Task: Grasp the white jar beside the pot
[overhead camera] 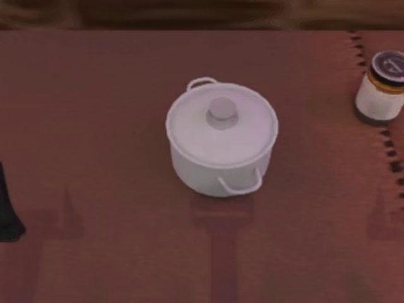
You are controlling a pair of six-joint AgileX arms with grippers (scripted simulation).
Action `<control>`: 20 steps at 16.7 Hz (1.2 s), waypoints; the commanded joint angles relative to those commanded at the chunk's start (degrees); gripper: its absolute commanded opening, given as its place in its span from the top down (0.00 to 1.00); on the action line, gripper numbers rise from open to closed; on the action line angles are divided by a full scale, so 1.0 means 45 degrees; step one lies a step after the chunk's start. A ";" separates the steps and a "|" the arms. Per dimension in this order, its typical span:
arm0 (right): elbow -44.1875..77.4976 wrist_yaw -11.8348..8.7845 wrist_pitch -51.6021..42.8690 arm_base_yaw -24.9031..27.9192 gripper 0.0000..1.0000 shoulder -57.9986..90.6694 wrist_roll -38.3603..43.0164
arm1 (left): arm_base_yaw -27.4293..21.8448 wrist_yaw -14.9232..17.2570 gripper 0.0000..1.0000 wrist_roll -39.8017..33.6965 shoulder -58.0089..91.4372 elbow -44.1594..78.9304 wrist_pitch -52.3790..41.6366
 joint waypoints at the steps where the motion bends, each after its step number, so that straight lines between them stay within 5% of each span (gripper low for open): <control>1: 0.0000 0.0000 0.0000 0.0000 0.00 0.0000 0.0000 | 0.0000 0.0000 0.00 0.0000 0.0000 0.0000 0.0000; 9: 0.3408 0.0008 -0.1761 -0.0061 0.00 0.2660 -0.0264 | 0.0000 0.0000 0.00 0.0000 0.0000 0.0000 0.0000; 20: 1.6287 0.0175 -0.9924 -0.0457 0.00 1.5286 -0.1888 | 0.0000 0.0000 0.00 0.0000 0.0000 0.0000 0.0000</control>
